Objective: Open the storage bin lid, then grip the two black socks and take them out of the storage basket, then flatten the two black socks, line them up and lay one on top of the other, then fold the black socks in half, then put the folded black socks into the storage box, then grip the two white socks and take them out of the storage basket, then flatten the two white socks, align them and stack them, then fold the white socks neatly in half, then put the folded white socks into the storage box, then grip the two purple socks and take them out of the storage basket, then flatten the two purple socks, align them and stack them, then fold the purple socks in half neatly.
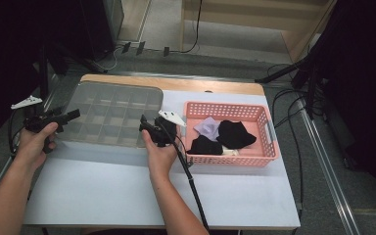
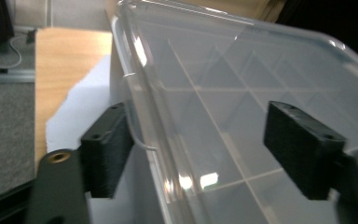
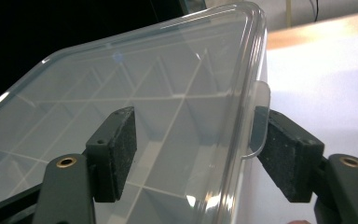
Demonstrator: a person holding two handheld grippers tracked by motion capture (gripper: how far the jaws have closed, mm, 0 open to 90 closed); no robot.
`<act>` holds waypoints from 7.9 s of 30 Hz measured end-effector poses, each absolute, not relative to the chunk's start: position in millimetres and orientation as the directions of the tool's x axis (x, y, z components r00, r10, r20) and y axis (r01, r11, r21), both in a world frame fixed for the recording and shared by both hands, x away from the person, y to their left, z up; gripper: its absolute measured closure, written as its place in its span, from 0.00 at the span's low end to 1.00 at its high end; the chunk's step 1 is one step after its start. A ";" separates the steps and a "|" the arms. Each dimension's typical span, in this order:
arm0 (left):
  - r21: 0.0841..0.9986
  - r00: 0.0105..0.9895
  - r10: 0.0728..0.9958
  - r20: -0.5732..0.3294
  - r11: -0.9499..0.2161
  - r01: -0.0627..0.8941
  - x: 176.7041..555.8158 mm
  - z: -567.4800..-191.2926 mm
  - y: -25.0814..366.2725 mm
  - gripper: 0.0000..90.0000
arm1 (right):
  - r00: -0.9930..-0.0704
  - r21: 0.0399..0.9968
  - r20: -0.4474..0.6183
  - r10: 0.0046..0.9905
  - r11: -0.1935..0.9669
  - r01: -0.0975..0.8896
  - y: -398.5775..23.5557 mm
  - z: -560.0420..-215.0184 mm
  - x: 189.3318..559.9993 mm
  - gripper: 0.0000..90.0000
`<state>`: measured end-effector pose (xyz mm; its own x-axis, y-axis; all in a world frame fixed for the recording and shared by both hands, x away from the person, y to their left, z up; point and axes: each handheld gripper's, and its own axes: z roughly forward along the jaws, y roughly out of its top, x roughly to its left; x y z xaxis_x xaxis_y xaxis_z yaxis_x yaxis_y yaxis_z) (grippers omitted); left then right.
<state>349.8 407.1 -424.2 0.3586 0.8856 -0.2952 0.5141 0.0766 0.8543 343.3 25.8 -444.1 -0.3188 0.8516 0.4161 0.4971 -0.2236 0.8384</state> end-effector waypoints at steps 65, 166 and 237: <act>0.830 0.250 0.924 -0.289 0.112 0.547 209.1 -413.4 393.2 0.62 | -0.297 0.796 0.498 0.814 -0.294 0.530 -2.7 -434.9 232.9 0.61; 0.751 0.063 0.949 -0.309 0.203 0.628 126.6 -449.6 402.6 0.47 | -0.314 0.762 0.423 0.850 -0.146 0.631 -3.8 -474.7 162.7 0.44; 0.864 0.377 0.908 -0.184 -0.034 0.502 194.7 -448.0 251.5 0.18 | -0.160 0.914 0.146 0.976 -0.071 0.399 -250.9 -432.3 228.3 0.51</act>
<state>194.7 251.5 -448.0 0.3772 0.9077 -0.1839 0.5024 -0.0337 0.8640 228.3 -250.9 -432.3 -0.1599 0.9763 0.1459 0.3988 -0.0713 0.9143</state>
